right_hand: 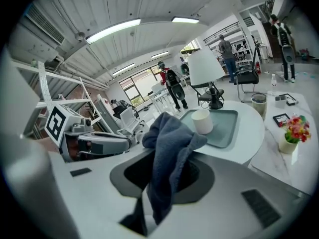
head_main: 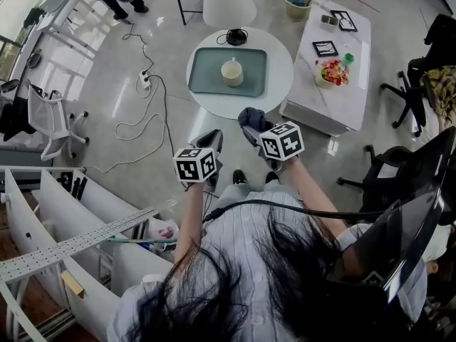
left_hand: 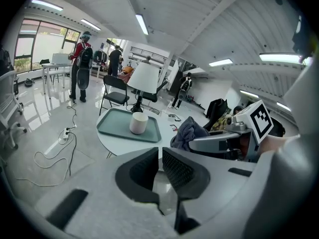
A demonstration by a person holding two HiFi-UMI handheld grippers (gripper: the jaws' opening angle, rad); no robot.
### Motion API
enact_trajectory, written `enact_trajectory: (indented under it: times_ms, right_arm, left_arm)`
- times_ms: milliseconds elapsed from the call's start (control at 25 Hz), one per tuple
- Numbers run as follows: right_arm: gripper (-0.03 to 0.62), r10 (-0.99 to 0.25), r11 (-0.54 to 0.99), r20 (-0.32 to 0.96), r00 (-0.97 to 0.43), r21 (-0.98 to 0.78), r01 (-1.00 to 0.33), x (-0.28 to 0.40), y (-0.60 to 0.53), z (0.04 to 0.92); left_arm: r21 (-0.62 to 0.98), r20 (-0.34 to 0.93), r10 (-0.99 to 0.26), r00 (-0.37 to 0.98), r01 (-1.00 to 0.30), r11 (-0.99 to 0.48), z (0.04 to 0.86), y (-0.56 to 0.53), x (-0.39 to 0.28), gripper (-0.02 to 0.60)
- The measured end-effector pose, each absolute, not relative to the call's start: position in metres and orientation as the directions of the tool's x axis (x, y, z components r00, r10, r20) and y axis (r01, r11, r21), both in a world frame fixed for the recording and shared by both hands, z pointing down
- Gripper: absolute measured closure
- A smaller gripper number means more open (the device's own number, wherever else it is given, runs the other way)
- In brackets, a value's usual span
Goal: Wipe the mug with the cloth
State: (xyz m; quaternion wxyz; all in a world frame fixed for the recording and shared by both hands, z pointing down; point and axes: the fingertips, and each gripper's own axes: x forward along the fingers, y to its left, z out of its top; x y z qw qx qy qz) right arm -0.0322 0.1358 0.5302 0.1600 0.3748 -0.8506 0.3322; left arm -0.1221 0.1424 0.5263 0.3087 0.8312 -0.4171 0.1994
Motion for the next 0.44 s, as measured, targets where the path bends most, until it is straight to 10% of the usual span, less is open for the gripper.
enact_trajectory:
  times_ms: [440]
  right_arm:
    - [0.5,-0.538,0.481,0.54,-0.648,-0.434,-0.761,-0.036,0.135,0.5358]
  left_arm:
    - [0.363,0.58,-0.546,0.604,-0.792,-0.491,0.5294,0.1388,-0.1206,0.543]
